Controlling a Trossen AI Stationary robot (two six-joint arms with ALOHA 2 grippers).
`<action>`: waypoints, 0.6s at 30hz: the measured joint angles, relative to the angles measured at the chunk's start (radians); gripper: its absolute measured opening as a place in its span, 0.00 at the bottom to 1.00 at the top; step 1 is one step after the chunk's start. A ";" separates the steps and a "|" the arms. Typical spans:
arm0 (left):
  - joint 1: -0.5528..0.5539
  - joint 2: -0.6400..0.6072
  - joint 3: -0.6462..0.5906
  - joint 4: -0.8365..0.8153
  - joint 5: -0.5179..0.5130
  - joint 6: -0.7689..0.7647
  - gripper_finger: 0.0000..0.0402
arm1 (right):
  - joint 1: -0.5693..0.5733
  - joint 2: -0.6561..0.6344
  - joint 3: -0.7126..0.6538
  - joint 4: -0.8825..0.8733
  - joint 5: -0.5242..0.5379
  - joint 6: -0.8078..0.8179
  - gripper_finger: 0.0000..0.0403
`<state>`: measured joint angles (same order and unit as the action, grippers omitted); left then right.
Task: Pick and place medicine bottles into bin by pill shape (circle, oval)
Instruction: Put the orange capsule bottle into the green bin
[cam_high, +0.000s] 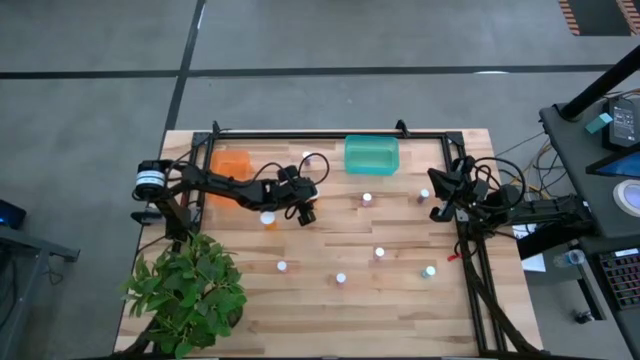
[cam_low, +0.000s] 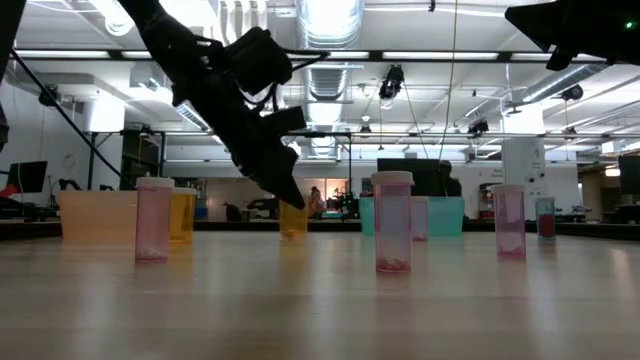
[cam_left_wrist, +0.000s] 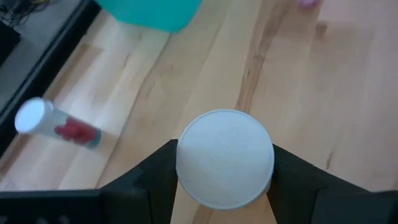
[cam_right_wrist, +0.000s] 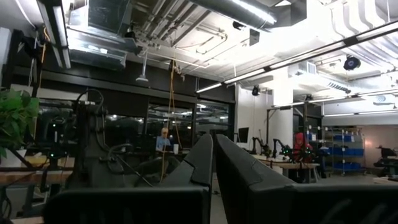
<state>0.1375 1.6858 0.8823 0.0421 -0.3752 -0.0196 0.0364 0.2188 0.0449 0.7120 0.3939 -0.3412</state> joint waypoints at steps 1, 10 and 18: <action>0.000 -0.001 0.011 0.001 0.000 0.000 0.44 | 0.000 0.000 0.000 0.000 0.000 0.000 0.02; -0.001 -0.002 0.124 0.001 0.000 0.010 0.44 | 0.000 0.000 0.000 0.000 0.000 0.005 0.02; 0.003 0.000 0.267 0.003 0.000 0.117 0.47 | 0.000 0.000 0.000 0.000 0.000 0.001 0.02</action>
<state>0.1402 1.6862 1.1495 0.0450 -0.3753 0.0974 0.0364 0.2188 0.0451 0.7120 0.3936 -0.3401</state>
